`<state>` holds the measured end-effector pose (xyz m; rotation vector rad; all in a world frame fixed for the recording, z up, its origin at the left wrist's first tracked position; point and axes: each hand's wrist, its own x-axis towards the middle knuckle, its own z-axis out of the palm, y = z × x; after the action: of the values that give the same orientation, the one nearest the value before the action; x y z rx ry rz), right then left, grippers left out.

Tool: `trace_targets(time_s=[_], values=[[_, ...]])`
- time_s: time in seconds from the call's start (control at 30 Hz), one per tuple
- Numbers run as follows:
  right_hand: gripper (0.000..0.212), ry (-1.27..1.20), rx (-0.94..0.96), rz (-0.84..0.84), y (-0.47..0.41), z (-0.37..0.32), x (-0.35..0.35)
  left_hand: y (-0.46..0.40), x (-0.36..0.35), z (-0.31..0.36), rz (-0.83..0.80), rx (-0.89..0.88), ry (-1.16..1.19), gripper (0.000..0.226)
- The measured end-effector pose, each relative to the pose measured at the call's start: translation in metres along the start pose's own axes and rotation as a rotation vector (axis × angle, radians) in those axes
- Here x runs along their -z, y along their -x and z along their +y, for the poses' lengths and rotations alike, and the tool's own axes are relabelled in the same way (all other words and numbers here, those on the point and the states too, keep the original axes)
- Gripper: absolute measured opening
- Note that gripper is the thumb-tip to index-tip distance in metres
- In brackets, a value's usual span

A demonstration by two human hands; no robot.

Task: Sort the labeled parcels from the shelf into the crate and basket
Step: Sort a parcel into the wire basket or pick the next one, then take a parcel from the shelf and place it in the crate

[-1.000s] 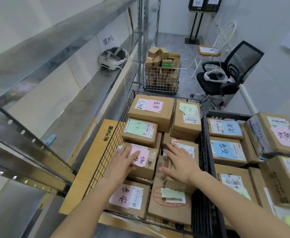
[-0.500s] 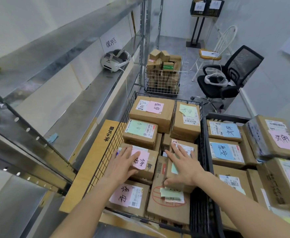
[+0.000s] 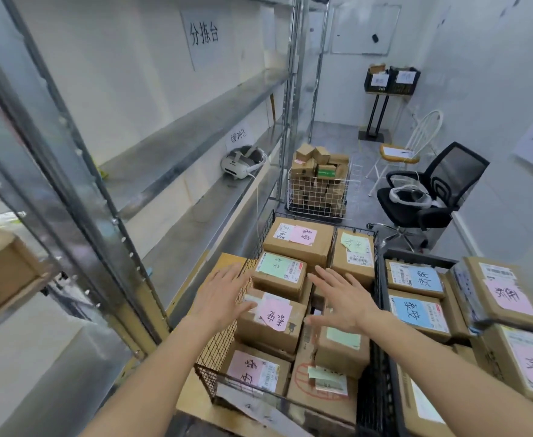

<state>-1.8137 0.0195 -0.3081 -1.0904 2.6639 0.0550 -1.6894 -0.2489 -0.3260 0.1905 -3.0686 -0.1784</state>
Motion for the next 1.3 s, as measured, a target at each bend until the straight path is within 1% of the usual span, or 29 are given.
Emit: trace_targets(time_s=[0.1,0.2,0.33,0.43,0.5,0.6,0.73,0.87,1.07,1.3], values=[[0.098,0.001,0.048,0.079,0.010,-0.028,0.039,0.020,0.048,-0.006,0.069,0.046,-0.019,0.078],[0.090,0.015,0.138,0.166,0.022,-0.059,0.084,0.052,0.101,-0.010,0.123,0.112,-0.074,0.080],[0.086,0.019,0.303,0.277,0.034,-0.105,0.137,0.114,0.170,-0.014,0.240,0.216,-0.145,0.081],[0.082,-0.037,0.428,0.392,0.053,-0.147,0.161,0.168,0.212,-0.006,0.332,0.322,-0.222,0.078],[0.078,-0.087,0.524,0.423,0.072,-0.177,0.171,0.208,0.235,0.008,0.349,0.373,-0.254,0.076],[0.079,-0.106,0.669,0.437,0.101,-0.229,0.182,0.275,0.260,0.026,0.357,0.474,-0.295,0.073],[0.075,-0.175,0.777,0.459,0.153,-0.302,0.188,0.367,0.282,0.035,0.426,0.722,-0.270,0.073],[0.073,-0.198,0.903,0.427,0.186,-0.357,0.188,0.439,0.295,0.034,0.487,0.892,-0.239,0.075],[0.072,-0.212,0.973,0.362,0.191,-0.424,0.189,0.485,0.298,0.010,0.506,0.969,-0.189,0.078],[0.072,-0.189,0.891,0.286,0.152,-0.490,0.187,0.484,0.286,-0.059,0.480,1.007,-0.066,0.077]])
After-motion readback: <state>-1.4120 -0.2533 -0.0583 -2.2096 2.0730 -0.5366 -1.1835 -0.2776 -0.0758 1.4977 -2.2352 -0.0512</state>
